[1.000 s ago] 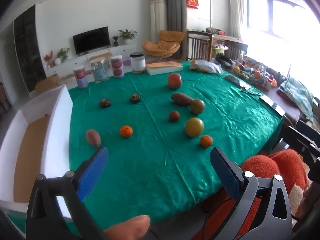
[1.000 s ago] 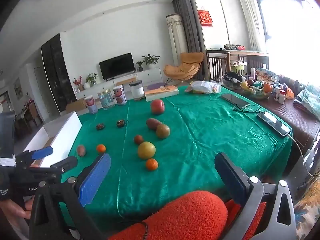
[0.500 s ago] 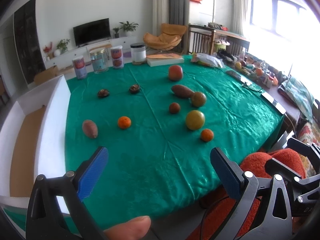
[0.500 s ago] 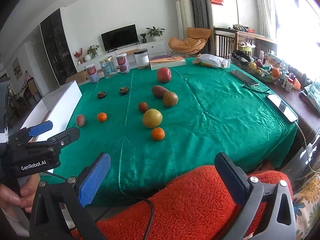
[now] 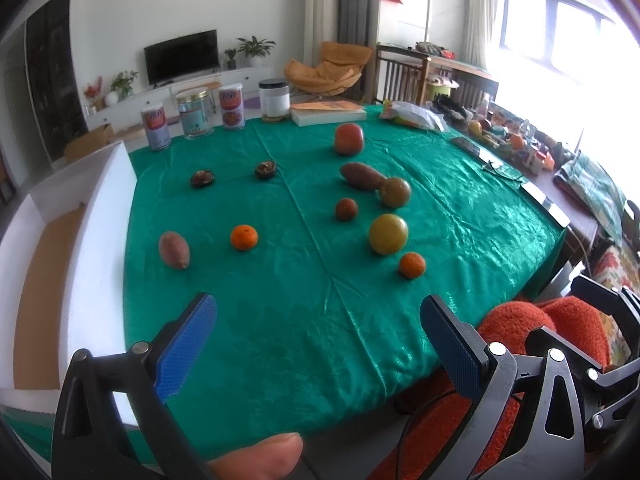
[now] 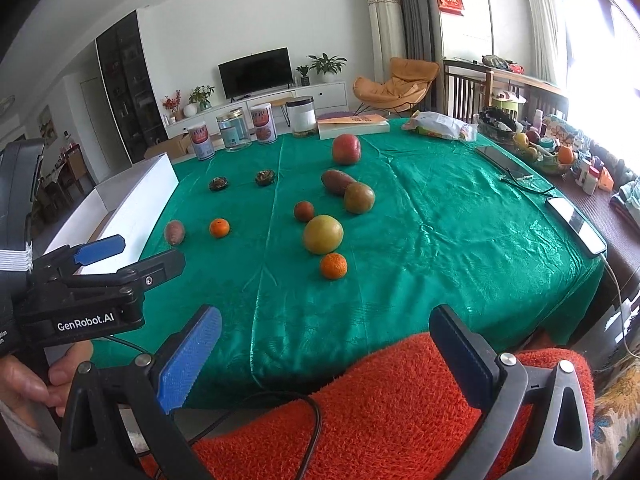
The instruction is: Organize fruits
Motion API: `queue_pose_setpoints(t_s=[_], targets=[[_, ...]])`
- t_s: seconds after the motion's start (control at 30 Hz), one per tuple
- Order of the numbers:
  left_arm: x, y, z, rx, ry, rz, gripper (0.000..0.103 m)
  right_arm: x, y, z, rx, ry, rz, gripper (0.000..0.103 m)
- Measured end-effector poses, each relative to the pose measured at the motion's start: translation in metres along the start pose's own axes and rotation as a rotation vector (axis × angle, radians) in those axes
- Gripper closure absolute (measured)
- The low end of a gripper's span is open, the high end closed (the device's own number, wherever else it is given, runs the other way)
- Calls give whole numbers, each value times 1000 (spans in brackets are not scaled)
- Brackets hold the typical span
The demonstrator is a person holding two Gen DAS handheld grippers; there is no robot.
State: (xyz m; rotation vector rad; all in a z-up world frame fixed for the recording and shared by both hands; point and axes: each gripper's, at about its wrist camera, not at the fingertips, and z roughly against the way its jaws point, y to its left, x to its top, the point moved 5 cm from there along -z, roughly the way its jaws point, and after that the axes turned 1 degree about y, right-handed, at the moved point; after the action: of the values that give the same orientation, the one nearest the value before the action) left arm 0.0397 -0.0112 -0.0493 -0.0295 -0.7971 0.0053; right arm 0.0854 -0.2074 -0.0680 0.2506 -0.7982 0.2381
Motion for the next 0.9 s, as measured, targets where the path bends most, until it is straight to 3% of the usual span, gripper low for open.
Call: queue_pose_setpoints(t_s=[0.9], targets=[[-4, -3, -5, -12, 21, -3, 1, -3, 2, -2, 5, 4, 13, 0]])
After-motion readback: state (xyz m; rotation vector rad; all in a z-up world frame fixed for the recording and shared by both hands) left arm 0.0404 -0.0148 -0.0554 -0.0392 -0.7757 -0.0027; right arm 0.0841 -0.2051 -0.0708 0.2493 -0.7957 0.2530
